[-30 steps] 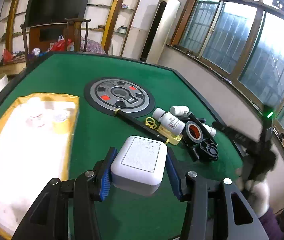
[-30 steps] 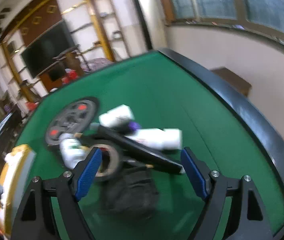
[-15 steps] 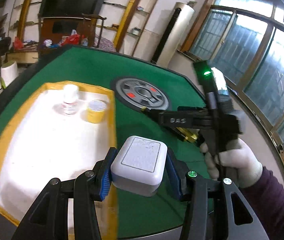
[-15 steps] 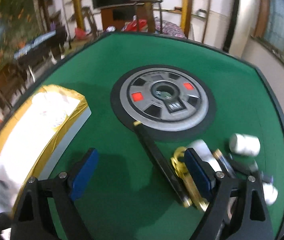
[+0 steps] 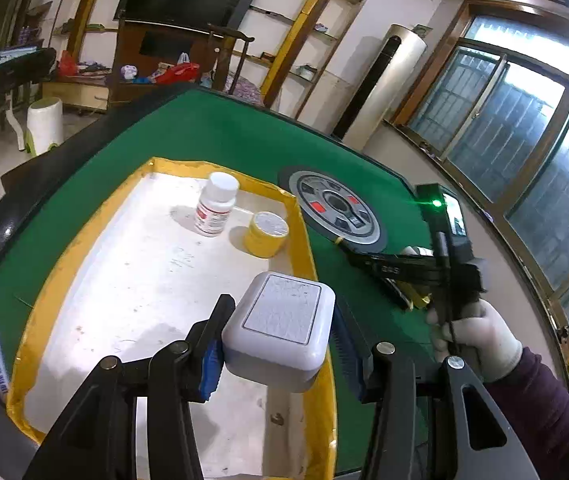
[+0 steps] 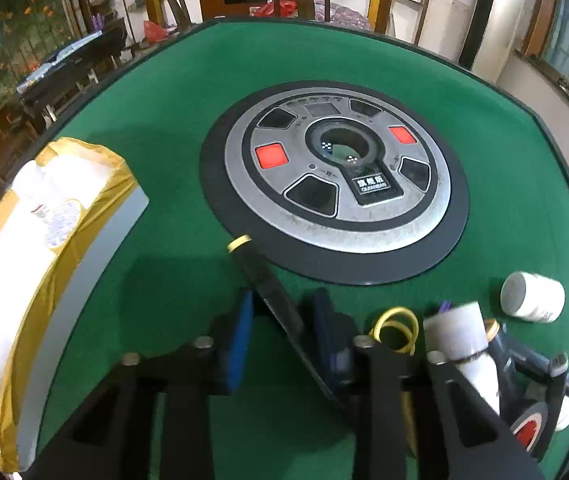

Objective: Organize rigid objects
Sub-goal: 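Lift the box with the left tool while the right tool grasps the black marker, then lower the white box into the foam tray and open the left tool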

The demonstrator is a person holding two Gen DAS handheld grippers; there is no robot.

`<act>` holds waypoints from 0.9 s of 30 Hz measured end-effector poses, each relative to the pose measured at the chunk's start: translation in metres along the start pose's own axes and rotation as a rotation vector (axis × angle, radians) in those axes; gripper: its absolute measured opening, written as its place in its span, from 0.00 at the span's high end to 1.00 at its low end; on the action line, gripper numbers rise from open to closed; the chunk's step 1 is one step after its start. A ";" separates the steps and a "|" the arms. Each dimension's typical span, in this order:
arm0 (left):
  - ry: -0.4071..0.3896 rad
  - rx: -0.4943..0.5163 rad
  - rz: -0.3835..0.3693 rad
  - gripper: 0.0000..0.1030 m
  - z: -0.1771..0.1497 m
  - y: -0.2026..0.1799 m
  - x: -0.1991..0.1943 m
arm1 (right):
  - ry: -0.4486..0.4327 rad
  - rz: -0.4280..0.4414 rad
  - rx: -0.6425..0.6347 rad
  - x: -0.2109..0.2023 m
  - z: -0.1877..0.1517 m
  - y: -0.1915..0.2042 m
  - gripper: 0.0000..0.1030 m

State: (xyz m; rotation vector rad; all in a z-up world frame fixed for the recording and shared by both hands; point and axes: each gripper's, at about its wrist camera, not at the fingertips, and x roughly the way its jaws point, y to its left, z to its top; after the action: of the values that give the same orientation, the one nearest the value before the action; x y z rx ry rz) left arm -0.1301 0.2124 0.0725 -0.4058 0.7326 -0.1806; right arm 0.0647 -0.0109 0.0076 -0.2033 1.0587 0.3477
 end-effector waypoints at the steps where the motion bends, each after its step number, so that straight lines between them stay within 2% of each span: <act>1: -0.003 0.000 0.006 0.50 0.001 0.001 -0.002 | -0.003 0.007 0.010 -0.002 -0.002 -0.001 0.83; 2: -0.009 -0.001 0.017 0.50 0.002 0.003 -0.004 | -0.013 0.030 0.033 -0.008 -0.006 -0.005 0.86; 8: -0.049 0.018 0.123 0.50 0.015 0.015 -0.016 | -0.128 0.167 0.142 -0.050 -0.023 -0.019 0.86; 14: -0.036 0.065 0.215 0.50 0.034 0.024 -0.007 | -0.205 0.319 0.172 -0.096 -0.031 -0.009 0.86; 18: -0.005 0.096 0.261 0.50 0.054 0.029 0.015 | -0.186 0.440 0.176 -0.101 -0.022 0.012 0.86; 20: 0.036 0.103 0.280 0.50 0.066 0.035 0.035 | -0.159 0.496 0.188 -0.099 -0.016 0.025 0.86; 27: 0.131 0.091 0.325 0.50 0.088 0.060 0.085 | -0.077 0.568 0.207 -0.068 0.006 0.081 0.86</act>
State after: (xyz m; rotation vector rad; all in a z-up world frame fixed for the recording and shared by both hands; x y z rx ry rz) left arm -0.0069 0.2674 0.0546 -0.1856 0.9050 0.0662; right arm 0.0093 0.0534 0.0699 0.3028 1.0559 0.7448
